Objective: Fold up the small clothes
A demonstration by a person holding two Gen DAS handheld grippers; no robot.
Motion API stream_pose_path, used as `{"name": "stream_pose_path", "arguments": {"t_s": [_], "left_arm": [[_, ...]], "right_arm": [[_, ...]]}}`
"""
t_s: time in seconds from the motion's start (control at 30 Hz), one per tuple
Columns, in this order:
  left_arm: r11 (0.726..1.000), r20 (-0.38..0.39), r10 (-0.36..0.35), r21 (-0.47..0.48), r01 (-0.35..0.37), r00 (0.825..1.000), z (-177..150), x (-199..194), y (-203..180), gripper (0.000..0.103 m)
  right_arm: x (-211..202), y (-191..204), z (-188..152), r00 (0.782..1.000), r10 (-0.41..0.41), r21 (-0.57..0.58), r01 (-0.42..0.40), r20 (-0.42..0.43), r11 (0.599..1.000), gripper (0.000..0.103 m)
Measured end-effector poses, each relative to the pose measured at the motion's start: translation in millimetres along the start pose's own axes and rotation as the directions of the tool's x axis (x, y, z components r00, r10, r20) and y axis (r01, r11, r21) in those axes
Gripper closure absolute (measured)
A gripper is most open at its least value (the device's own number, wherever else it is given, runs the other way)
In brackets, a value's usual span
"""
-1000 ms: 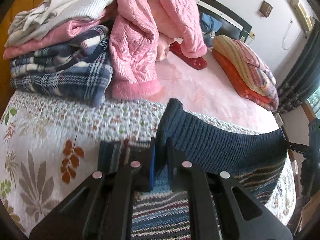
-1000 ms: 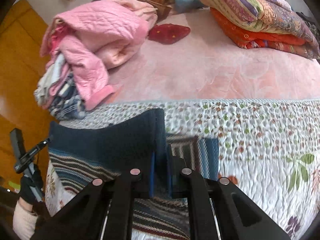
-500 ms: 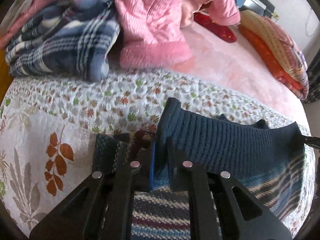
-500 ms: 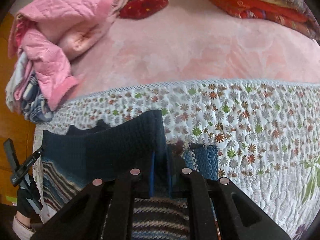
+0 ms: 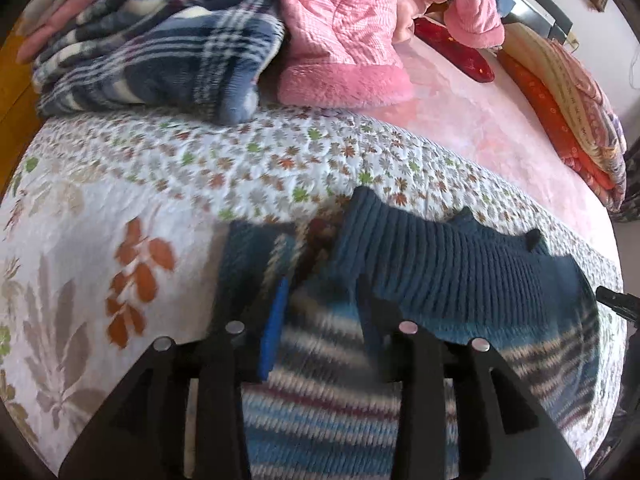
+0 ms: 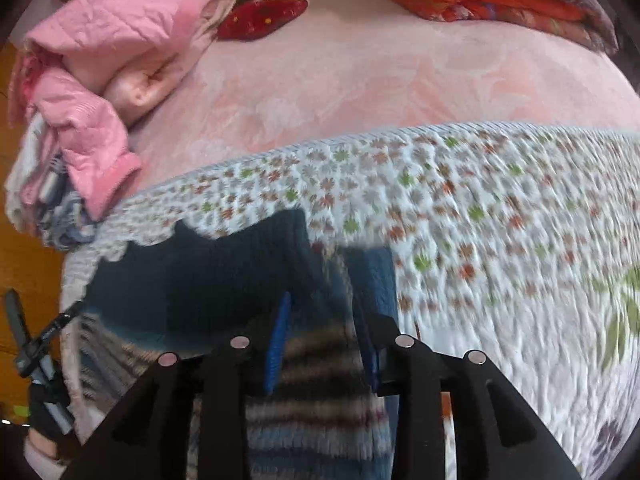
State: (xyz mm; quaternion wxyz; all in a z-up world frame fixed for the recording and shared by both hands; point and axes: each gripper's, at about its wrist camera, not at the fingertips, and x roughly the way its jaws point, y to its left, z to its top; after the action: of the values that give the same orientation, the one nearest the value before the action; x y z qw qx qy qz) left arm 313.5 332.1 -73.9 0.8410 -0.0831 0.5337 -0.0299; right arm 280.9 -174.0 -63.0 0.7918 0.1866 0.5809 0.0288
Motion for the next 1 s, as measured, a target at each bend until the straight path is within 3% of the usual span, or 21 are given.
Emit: {"name": "stream_pose_path", "arguments": {"t_s": [0.1,0.27,0.37,0.43,0.57,0.6,0.67,0.7,0.83,1.0], "left_arm": [[1.000,-0.030,-0.027,-0.015,0.026,0.999,-17,-29,3,0.064],[0.996,-0.041,-0.091,0.016,0.092,0.995,-56,-66,-3,0.051],[0.994,-0.004,-0.097,0.047,0.097,0.995,-79,-68,-8,0.049],[0.996,-0.058,-0.053,0.075,0.058,0.997,-86,-54,-13,0.049],[0.996,-0.066,-0.021,0.080,0.026,0.998,-95,-40,-17,0.049],[0.997,-0.072,-0.028,0.076,0.034,0.997,-97,-36,-18,0.049],[0.995,-0.082,-0.015,0.098,0.023,0.997,-100,-30,-20,0.049],[0.993,-0.089,-0.004,0.116,0.014,0.996,-102,-27,-22,0.049],[0.991,-0.125,0.029,0.136,-0.011,0.992,-108,-11,-16,0.049],[0.991,-0.135,0.031,0.135,-0.013,0.990,-109,-2,-10,0.049]], "right_arm": [[-32,-9,-24,0.997,0.080,0.023,-0.079,-0.011,0.997,0.064],[-76,-13,-85,0.996,0.094,-0.048,-0.094,-0.005,0.994,0.049],[-72,-23,-101,0.998,0.050,-0.025,-0.051,-0.026,0.998,0.047],[-66,-32,-107,0.996,0.078,0.010,-0.077,-0.049,0.997,0.047],[-42,-32,-115,0.994,0.014,-0.025,-0.017,-0.107,1.000,0.047],[-37,-31,-117,0.992,0.010,-0.029,-0.013,-0.122,0.999,0.048],[-25,-30,-121,0.989,0.009,-0.029,-0.014,-0.151,0.999,0.067],[-23,-30,-122,0.987,0.020,-0.024,-0.024,-0.159,0.999,0.086],[-31,-28,-117,0.987,0.044,-0.018,-0.047,-0.156,0.999,0.090],[-28,-46,-121,0.980,0.022,0.008,-0.021,-0.199,1.000,0.091]]}}
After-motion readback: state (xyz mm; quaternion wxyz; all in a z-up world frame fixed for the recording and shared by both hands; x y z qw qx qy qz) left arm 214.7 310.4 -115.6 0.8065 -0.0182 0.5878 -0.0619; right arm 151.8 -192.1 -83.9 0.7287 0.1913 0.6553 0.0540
